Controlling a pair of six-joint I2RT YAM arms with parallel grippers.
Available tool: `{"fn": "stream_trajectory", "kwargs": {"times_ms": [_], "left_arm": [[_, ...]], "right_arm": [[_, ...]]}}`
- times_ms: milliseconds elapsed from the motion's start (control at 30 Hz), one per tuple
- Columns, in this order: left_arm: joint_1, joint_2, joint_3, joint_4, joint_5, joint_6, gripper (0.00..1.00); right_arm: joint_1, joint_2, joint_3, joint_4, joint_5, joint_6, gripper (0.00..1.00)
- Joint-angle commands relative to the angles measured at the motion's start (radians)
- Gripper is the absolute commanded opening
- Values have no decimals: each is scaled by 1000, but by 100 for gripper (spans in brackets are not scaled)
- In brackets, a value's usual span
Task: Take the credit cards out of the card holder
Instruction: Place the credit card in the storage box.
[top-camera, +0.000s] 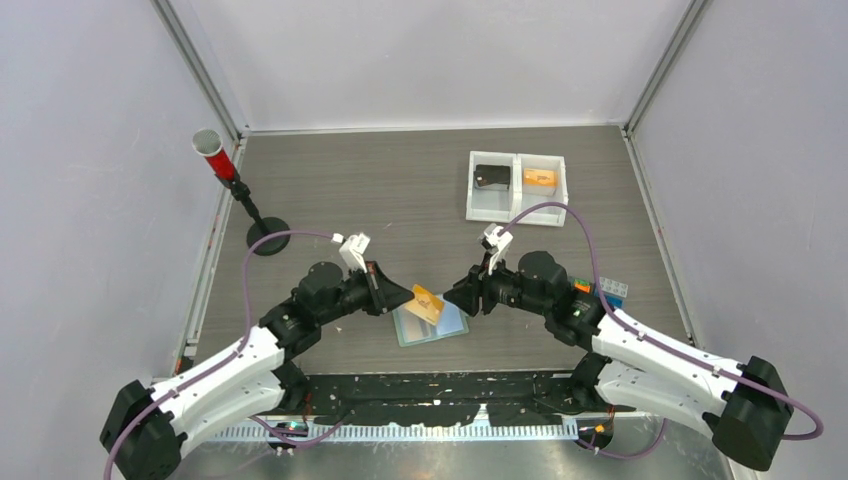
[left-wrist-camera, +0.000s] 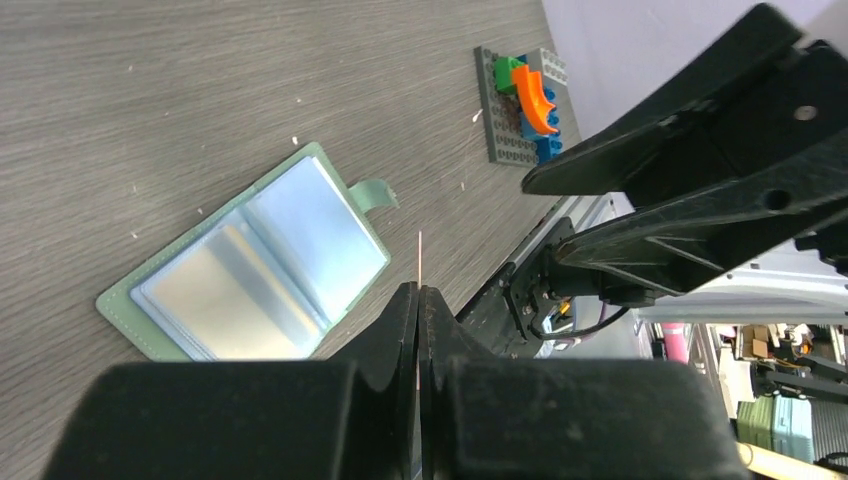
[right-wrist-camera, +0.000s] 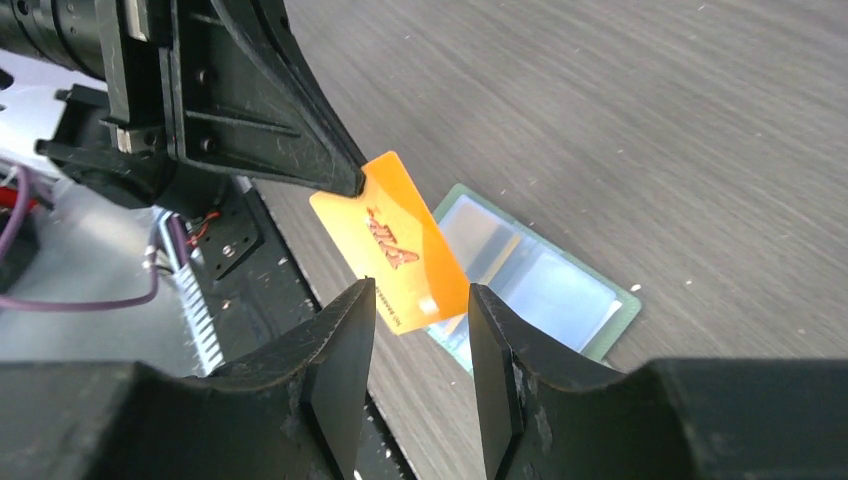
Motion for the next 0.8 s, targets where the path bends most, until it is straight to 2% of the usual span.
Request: {"fn": "stream_trajectory", "kwargs": {"times_ms": [0, 133, 367, 467, 567, 767], "left_arm": [[2, -53, -4, 65, 15, 68, 0], [2, -53, 59, -45, 69, 140, 0], [2, 29, 187, -216, 342, 236, 0], [2, 37, 196, -222, 381, 245, 0], [2, 47, 199, -213, 415, 247, 0], [2, 63, 199, -182, 470, 237, 0]], "right_arm": [[-31, 10, 17, 41, -160, 43, 47], [-50, 20, 40, 18, -237, -20, 47], [-69, 133, 207, -139, -413, -192, 47], [-69, 207, 259, -168, -527, -221, 49], [-68, 274, 288, -160, -554, -212, 51], [-68, 303, 277, -154, -593, -218, 52]]}}
